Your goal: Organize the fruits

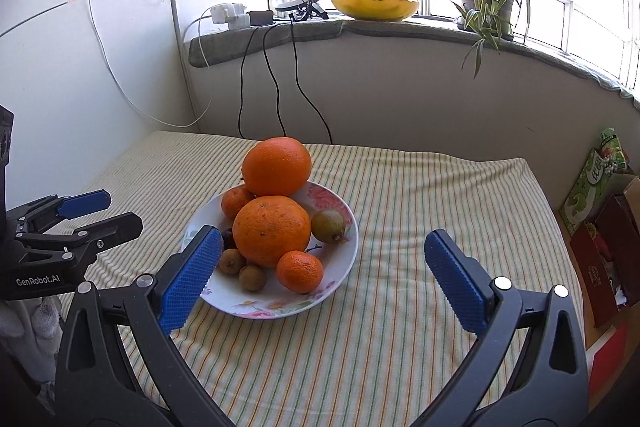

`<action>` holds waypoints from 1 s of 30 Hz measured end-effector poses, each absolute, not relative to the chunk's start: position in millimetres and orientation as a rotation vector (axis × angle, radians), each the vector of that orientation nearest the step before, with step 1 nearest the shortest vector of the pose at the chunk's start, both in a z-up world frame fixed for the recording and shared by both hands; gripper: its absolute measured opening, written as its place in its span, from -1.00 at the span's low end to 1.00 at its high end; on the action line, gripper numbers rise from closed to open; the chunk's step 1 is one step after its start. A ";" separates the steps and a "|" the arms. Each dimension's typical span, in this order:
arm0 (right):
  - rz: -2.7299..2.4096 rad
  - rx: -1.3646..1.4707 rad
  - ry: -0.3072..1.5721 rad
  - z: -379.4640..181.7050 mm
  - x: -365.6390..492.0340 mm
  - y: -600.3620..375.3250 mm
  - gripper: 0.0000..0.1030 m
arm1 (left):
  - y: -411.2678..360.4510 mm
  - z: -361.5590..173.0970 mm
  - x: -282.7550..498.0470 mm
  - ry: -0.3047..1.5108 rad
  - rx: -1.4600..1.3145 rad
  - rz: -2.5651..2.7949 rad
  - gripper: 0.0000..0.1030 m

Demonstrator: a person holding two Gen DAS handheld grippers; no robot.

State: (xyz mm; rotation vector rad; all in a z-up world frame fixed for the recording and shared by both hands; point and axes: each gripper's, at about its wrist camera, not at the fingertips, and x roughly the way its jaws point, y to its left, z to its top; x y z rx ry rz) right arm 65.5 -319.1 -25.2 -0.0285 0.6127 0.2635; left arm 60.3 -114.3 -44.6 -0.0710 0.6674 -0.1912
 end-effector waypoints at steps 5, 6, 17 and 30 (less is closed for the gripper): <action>0.267 -0.041 0.611 -24.7 63.6 -314.6 1.00 | -114.8 -44.6 59.5 0.667 -0.070 -0.189 0.54; 0.268 -0.043 0.610 -24.4 63.3 -314.4 1.00 | -114.8 -44.7 59.4 0.667 -0.069 -0.188 0.54; 0.270 -0.050 0.608 -23.1 60.8 -313.5 1.00 | -115.6 -43.1 57.7 0.660 -0.069 -0.182 0.54; 0.271 -0.049 0.609 -23.8 61.2 -313.8 1.00 | -115.2 -43.1 56.2 0.643 -0.066 -0.190 0.54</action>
